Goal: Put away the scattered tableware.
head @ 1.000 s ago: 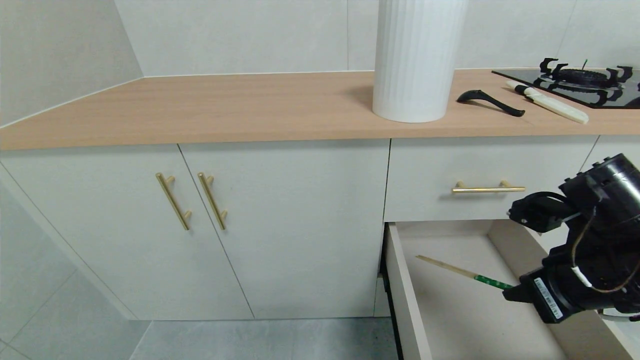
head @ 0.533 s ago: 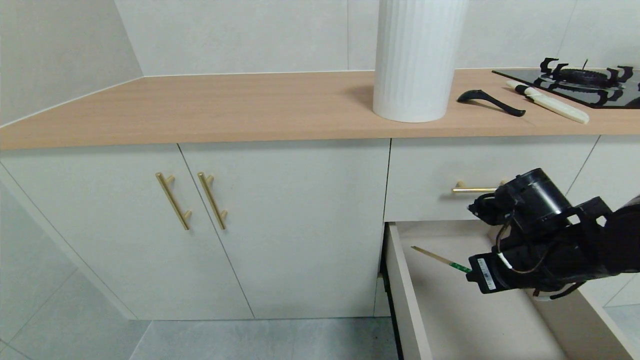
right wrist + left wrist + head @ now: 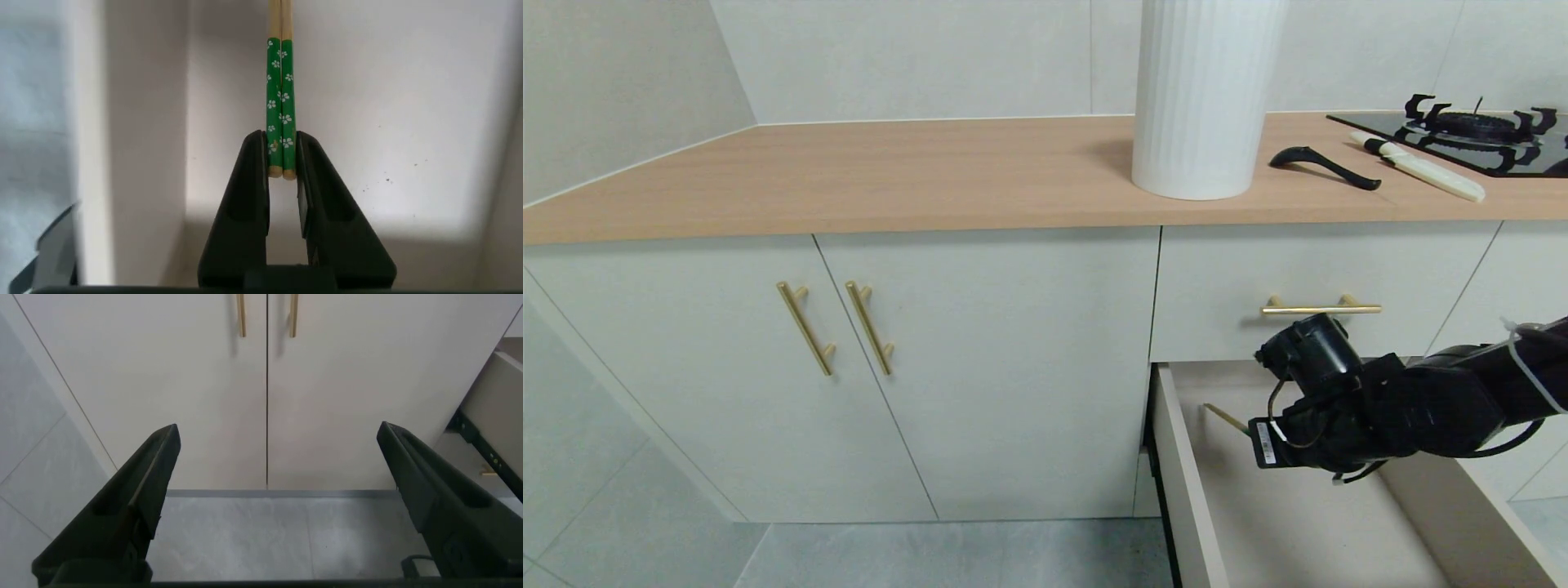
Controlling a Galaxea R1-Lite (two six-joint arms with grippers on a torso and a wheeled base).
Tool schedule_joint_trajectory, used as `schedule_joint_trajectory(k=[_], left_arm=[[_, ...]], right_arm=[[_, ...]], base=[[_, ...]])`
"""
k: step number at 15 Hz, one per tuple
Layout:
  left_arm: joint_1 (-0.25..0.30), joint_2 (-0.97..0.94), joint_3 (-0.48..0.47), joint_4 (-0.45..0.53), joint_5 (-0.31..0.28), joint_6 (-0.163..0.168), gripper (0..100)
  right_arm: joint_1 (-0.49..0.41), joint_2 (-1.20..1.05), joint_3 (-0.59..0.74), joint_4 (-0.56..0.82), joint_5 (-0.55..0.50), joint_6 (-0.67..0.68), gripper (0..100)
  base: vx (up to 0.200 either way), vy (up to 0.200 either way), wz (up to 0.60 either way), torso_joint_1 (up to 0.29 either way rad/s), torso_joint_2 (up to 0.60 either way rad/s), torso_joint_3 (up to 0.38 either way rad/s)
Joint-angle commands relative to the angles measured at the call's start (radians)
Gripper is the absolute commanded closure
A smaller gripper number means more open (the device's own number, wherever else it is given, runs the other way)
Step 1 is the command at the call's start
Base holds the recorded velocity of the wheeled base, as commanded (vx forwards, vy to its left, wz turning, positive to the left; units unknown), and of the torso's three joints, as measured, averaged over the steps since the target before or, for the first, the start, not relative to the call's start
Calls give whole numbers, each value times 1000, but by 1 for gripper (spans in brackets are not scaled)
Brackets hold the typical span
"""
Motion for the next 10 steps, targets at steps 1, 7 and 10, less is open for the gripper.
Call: schedule_joint_trajectory(k=[1, 7, 10], left_arm=[[0, 1, 0, 1, 0, -1, 0], [0, 1, 0, 1, 0, -1, 0], [0, 1, 0, -1, 0, -1, 0]], right_arm=[[-1, 49, 0, -1, 0, 0, 100], [-1, 101, -3, -2, 0, 0, 100], [-15, 164, -8, -2, 0, -1, 100]], base=[[0, 0, 0, 0, 0, 0], [0, 0, 0, 0, 0, 0], [0, 0, 0, 0, 0, 0]])
